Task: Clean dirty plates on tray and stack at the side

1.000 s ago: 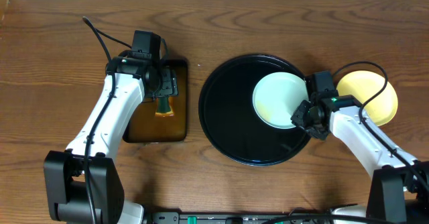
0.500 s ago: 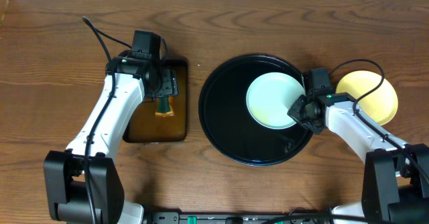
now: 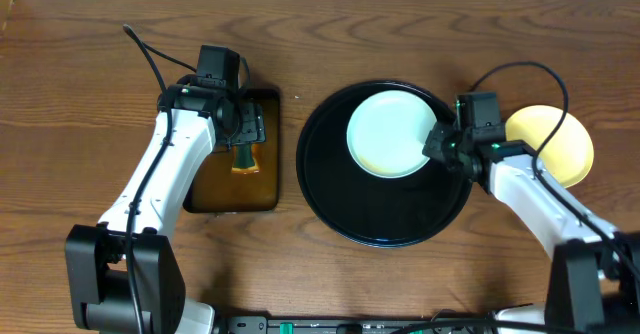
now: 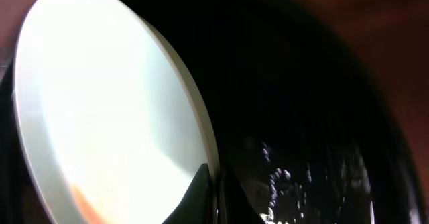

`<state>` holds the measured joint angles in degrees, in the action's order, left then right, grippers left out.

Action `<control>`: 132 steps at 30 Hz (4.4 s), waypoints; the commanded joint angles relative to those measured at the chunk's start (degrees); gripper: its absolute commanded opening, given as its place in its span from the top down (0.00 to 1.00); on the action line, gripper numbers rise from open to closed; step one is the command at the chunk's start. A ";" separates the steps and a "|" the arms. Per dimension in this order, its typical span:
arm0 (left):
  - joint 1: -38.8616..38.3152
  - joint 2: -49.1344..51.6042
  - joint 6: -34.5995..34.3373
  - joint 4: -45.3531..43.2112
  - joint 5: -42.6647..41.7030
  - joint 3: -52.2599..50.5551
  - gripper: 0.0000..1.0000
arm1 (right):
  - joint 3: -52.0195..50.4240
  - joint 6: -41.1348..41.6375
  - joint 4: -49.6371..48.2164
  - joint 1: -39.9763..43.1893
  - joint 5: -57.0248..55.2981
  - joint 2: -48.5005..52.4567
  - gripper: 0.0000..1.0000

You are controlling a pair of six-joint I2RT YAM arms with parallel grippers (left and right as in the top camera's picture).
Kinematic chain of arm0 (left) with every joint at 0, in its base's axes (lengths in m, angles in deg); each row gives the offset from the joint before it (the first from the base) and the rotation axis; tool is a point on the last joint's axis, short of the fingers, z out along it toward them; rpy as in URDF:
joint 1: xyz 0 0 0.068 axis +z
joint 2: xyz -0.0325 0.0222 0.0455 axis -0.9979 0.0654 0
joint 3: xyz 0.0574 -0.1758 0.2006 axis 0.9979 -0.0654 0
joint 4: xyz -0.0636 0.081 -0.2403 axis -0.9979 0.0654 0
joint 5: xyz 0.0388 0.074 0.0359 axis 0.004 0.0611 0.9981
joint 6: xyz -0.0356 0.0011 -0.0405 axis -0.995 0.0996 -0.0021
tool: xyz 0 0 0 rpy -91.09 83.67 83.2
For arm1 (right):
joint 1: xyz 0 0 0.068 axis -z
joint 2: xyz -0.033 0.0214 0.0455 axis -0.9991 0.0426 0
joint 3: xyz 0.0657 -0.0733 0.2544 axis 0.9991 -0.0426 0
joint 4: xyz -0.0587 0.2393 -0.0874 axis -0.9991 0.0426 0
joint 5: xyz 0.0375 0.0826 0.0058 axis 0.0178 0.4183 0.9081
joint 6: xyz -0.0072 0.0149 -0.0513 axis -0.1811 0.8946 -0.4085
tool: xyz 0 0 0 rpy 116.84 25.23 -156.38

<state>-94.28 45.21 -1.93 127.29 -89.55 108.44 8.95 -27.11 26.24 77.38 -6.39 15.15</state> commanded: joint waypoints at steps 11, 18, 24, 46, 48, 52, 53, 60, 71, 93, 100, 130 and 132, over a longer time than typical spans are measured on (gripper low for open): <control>0.09 -0.04 0.09 0.02 0.50 0.79 0.22 | 0.28 -28.92 -5.09 0.15 -4.04 -11.34 0.99; 0.09 -0.04 0.09 0.02 0.50 0.79 0.22 | 0.28 -40.68 -6.95 -4.37 -15.65 -16.61 0.99; 0.09 -0.04 0.09 0.00 0.50 0.79 0.21 | 0.28 -50.27 -8.63 -12.85 -33.97 -17.40 0.99; 0.09 -0.04 0.09 0.00 0.50 0.79 0.22 | 0.28 -14.78 -1.22 0.85 -40.96 -16.09 0.99; 0.09 -0.04 0.09 0.02 0.52 0.79 0.22 | 0.28 -12.70 -0.87 4.09 -39.34 -15.41 0.99; 0.09 -0.04 0.09 0.02 0.50 0.79 0.22 | 0.28 -9.46 -2.45 13.27 -33.68 -13.51 0.99; 0.09 -0.04 0.09 0.02 0.50 0.79 0.22 | 0.28 -8.55 -2.97 15.69 -32.85 -12.94 0.99; 0.09 -0.04 0.07 0.02 0.50 0.79 0.21 | 0.28 -7.02 -2.89 25.22 -31.36 -9.79 0.99; 0.09 -0.04 0.11 0.00 0.55 0.79 0.21 | 0.28 -16.48 2.67 24.33 4.81 -9.73 0.57; 1.31 -21.33 3.56 11.28 1.97 -7.21 0.21 | 5.25 -25.53 26.14 8.15 -2.86 -26.34 0.01; 1.33 -52.13 3.58 1.11 1.77 -22.80 0.21 | -8.41 -23.98 20.68 6.78 -3.21 -44.96 0.01; 1.33 -56.57 3.58 1.44 1.77 -22.80 0.21 | -22.45 -27.23 5.77 6.82 -4.70 -61.55 0.01; 1.33 -56.57 3.58 1.44 1.77 -22.80 0.21 | -28.13 -27.21 -2.58 6.71 -4.66 -65.55 0.01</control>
<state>-93.12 -11.29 0.91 128.73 -88.04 85.73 -12.93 -53.23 30.00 84.62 -10.39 -46.49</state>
